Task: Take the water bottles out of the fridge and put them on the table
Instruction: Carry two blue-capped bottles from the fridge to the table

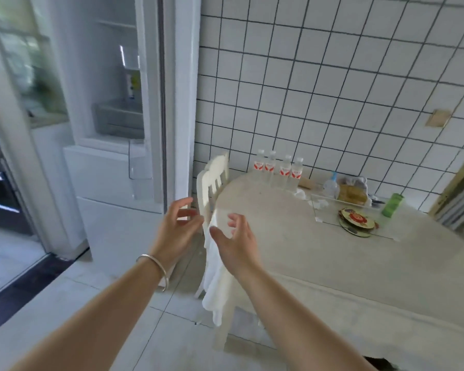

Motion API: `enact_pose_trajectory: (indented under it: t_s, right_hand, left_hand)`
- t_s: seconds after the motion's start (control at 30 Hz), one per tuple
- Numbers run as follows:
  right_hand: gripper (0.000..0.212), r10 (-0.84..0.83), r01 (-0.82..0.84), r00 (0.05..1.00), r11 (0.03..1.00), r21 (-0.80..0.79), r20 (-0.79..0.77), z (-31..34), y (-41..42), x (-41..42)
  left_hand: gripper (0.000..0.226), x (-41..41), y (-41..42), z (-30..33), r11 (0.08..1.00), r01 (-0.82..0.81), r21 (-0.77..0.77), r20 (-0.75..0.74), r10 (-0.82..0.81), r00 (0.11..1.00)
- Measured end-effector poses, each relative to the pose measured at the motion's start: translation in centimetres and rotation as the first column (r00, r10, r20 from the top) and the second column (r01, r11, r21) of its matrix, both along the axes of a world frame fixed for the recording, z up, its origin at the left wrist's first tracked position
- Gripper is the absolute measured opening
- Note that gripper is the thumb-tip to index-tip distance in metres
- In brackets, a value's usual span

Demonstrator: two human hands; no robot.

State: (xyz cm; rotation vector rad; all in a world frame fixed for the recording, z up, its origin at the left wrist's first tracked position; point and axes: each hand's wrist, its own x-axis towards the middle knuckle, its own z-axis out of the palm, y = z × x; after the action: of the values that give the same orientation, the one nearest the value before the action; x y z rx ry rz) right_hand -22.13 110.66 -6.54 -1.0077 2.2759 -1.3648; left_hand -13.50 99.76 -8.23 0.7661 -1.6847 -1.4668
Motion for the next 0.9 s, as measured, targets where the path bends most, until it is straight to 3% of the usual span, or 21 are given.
enact_pose_trajectory:
  t_s: [0.3, 0.57, 0.7, 0.9]
  right_hand:
    - [0.053, 0.076, -0.075, 0.993, 0.997, -0.013, 0.095, -0.2, -7.7, 7.4]
    - [0.055, 0.072, -0.068, 0.993, 0.997, -0.041, 0.098, 1.0, -21.1, 14.0]
    - [0.056, 0.055, -0.046, 0.99, 0.996, -0.073, 0.131, 2.8, -27.8, 16.3]
    - [0.052, 0.041, -0.03, 0.991, 0.996, -0.084, 0.127, 3.3, -37.0, 16.5]
  left_hand:
    - [0.045, 8.7, -5.8, 1.8, 0.996, -0.074, -0.053, -0.008, 0.073, 0.997]
    - [0.038, 14.4, -19.2, 1.7, 0.992, -0.057, -0.11, -0.047, 0.052, 0.998]
    - [0.041, 17.5, -26.0, 2.7, 0.978, -0.085, -0.189, 0.005, 0.088, 0.996]
    - [0.034, 17.7, -36.2, 2.5, 0.985, -0.096, -0.141, -0.009, 0.096, 0.995]
